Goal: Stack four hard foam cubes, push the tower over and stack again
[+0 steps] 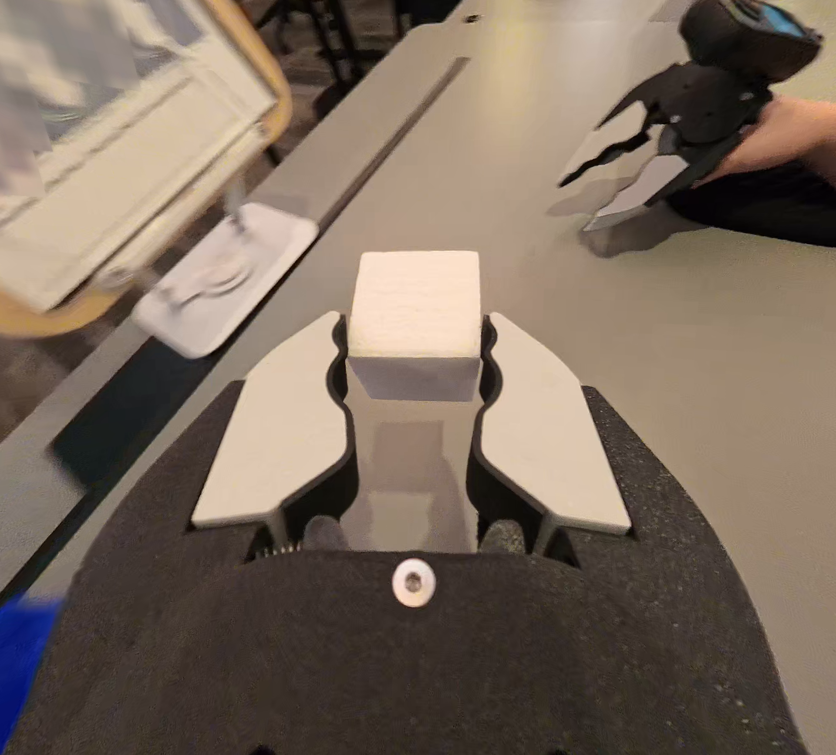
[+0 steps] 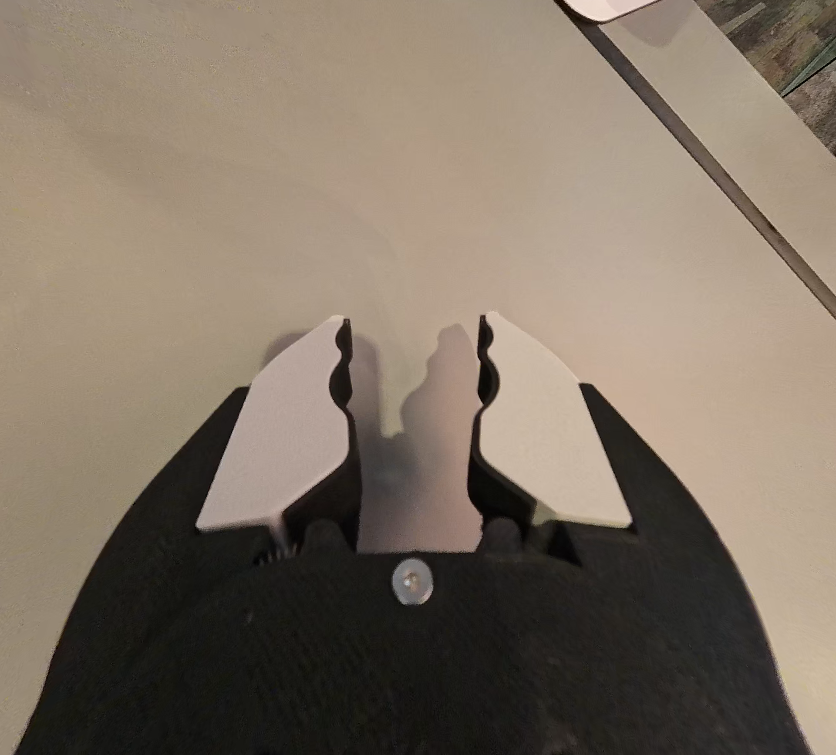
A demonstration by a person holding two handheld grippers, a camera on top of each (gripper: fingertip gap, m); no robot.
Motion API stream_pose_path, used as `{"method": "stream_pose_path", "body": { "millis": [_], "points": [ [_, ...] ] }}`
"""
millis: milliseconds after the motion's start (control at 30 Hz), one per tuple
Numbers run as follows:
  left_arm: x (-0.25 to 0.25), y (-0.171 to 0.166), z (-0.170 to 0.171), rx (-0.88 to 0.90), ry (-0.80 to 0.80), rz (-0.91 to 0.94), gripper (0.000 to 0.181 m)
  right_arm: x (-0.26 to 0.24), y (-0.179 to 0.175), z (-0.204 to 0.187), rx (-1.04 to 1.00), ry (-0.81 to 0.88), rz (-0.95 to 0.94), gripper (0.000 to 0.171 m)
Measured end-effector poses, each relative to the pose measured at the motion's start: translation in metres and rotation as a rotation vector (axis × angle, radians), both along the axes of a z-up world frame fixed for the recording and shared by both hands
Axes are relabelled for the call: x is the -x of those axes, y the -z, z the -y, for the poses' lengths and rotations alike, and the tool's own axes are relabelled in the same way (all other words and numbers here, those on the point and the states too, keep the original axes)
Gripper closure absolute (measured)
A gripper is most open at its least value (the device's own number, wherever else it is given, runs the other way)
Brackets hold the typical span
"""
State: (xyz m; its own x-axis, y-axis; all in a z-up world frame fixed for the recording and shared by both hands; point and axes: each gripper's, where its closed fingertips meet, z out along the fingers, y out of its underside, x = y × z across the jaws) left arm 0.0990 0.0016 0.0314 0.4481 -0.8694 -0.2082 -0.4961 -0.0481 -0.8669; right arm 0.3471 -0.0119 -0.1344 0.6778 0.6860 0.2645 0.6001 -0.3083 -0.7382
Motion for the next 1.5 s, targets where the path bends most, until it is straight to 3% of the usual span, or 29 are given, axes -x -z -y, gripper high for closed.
{"method": "stream_pose_path", "body": {
  "millis": [100, 233, 300, 467, 633, 867, 1033, 1500],
  "points": [
    [0.088, -0.032, -0.010, 0.006, -0.203, -0.099, 0.125, 0.000, 0.003, 0.000, 0.007, 0.001, 0.022, 0.117],
    [0.200, -0.040, -0.016, 0.196, -0.428, -0.302, 0.125, -0.001, 0.004, -0.001, 0.011, 0.011, 0.022, 0.117],
    [0.235, -0.031, -0.010, 0.367, -0.469, -0.368, 0.125, -0.002, 0.005, -0.001, 0.016, 0.016, 0.019, 0.117],
    [0.303, 0.007, -0.010, 0.580, -0.634, -0.569, 0.125, -0.001, 0.007, -0.001, 0.019, 0.013, 0.030, 0.117],
    [0.321, 0.055, -0.005, 0.790, -0.690, -0.620, 0.125, -0.001, 0.008, 0.000, 0.025, 0.005, 0.038, 0.117],
    [0.339, 0.099, 0.001, 0.918, -0.702, -0.778, 0.125, 0.001, 0.013, 0.002, 0.035, -0.009, 0.077, 0.117],
    [0.346, 0.118, 0.001, 0.940, -0.693, -0.864, 0.125, 0.001, 0.014, 0.002, 0.037, -0.011, 0.086, 0.117],
    [0.352, 0.147, -0.020, 0.986, -0.732, -0.858, 0.125, 0.001, 0.015, 0.002, 0.038, -0.008, 0.085, 0.117]
  ]
}}
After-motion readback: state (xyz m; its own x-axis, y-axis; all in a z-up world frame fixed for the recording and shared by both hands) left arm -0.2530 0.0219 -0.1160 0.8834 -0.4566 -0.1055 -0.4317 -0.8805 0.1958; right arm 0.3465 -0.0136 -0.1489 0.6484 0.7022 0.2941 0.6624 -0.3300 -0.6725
